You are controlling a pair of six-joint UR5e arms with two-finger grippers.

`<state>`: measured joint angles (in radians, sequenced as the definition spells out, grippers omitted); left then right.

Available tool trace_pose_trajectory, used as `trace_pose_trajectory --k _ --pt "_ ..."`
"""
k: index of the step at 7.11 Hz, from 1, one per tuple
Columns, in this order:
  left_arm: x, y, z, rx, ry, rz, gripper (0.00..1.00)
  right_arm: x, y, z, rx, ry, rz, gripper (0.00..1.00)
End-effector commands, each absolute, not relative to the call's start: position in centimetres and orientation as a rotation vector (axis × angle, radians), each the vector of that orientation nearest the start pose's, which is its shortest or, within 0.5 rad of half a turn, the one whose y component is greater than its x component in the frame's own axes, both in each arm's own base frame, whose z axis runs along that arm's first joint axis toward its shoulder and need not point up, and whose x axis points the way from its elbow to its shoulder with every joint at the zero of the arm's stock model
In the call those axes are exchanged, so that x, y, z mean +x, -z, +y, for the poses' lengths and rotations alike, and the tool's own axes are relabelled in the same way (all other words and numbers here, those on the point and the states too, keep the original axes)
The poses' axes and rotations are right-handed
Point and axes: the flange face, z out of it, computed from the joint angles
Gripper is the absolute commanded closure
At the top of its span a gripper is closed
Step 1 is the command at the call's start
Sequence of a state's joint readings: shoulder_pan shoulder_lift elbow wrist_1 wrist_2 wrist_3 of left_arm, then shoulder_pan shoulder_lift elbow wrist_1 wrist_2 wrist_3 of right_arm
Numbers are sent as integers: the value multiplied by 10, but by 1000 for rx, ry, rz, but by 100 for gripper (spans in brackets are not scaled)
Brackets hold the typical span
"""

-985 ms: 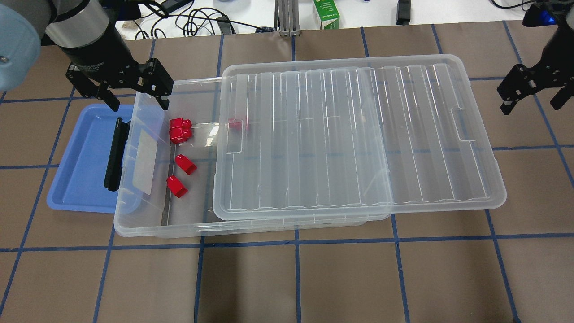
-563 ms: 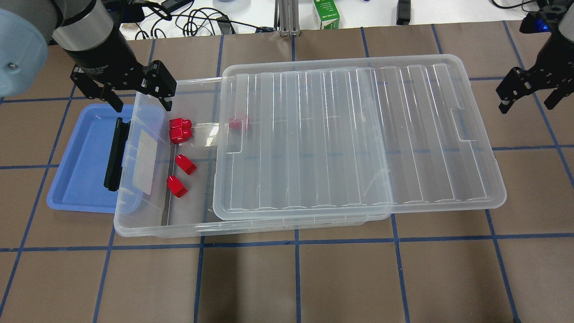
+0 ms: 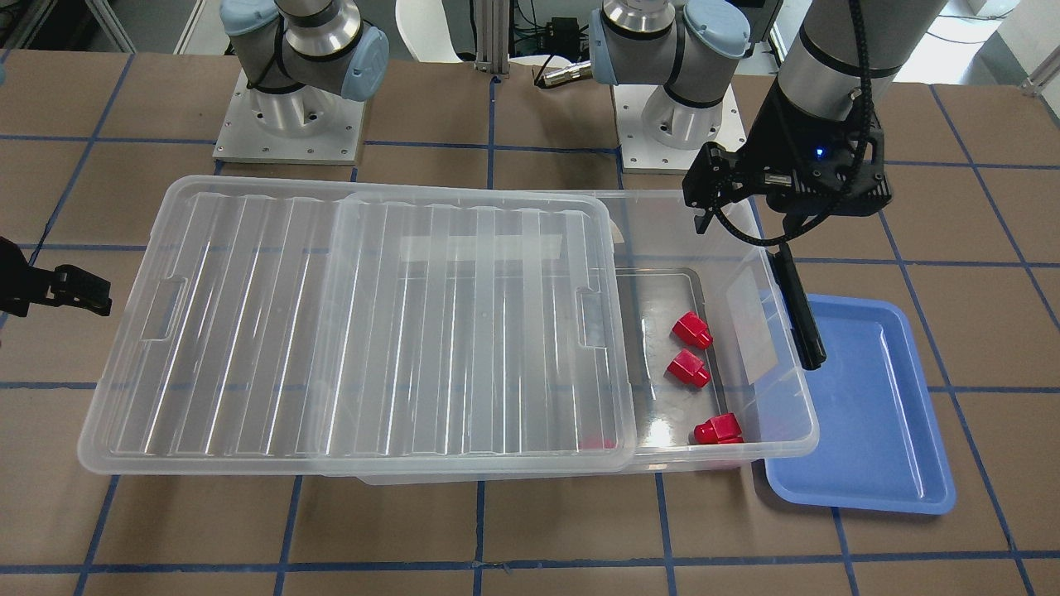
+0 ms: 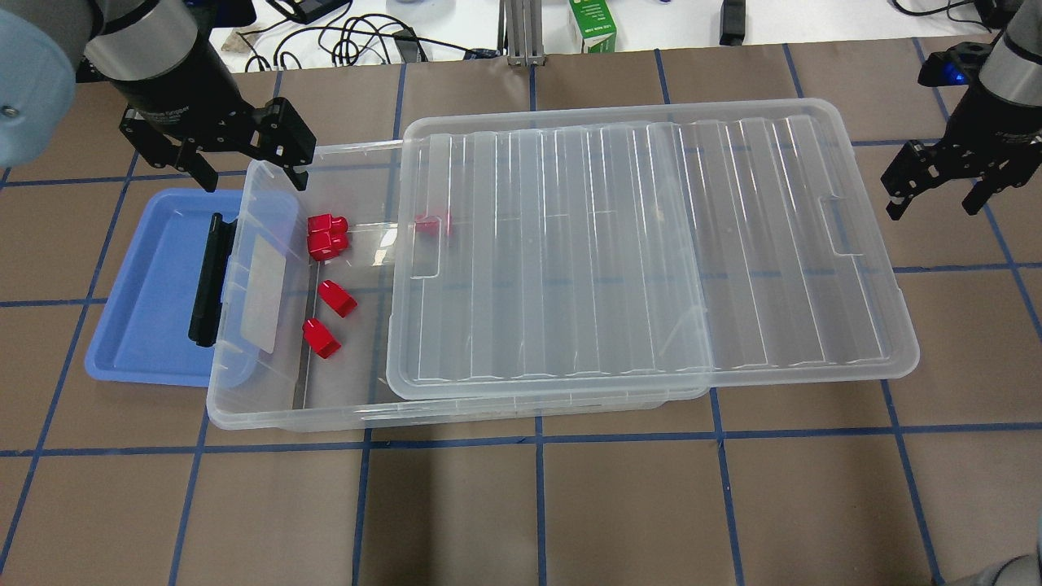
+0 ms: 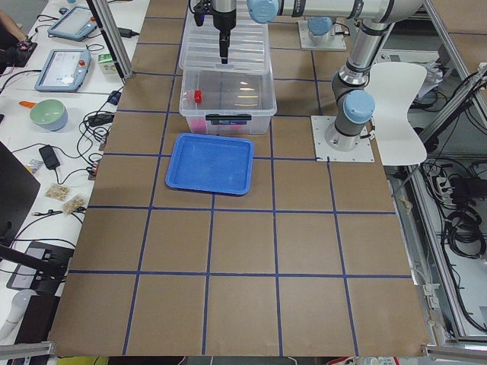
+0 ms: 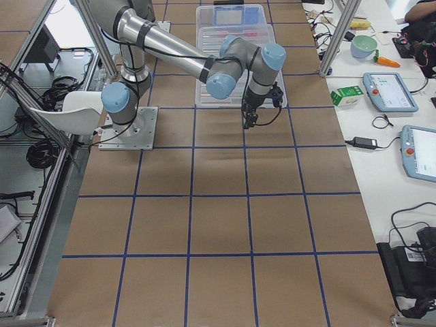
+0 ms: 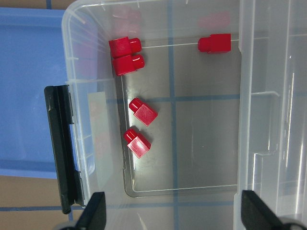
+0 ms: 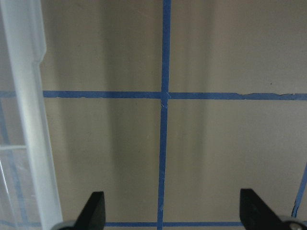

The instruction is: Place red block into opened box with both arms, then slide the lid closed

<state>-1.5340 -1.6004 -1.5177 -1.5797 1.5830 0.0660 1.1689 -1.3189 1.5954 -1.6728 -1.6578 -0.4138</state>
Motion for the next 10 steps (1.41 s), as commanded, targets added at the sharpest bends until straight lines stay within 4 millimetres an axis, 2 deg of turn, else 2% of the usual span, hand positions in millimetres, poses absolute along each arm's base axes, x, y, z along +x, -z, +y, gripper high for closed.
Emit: trace_pose_trajectory --k 1,7,10 --pt "-112 -501 -510 43 30 3128 0 -104 -339 -566 -16 -340 3124 0" --pt "-112 -497 -507 38 16 3129 0 -92 -338 -566 45 -325 3092 0" --pt "-112 -495 -507 36 11 3129 0 -78 -338 -569 94 -312 3068 0"
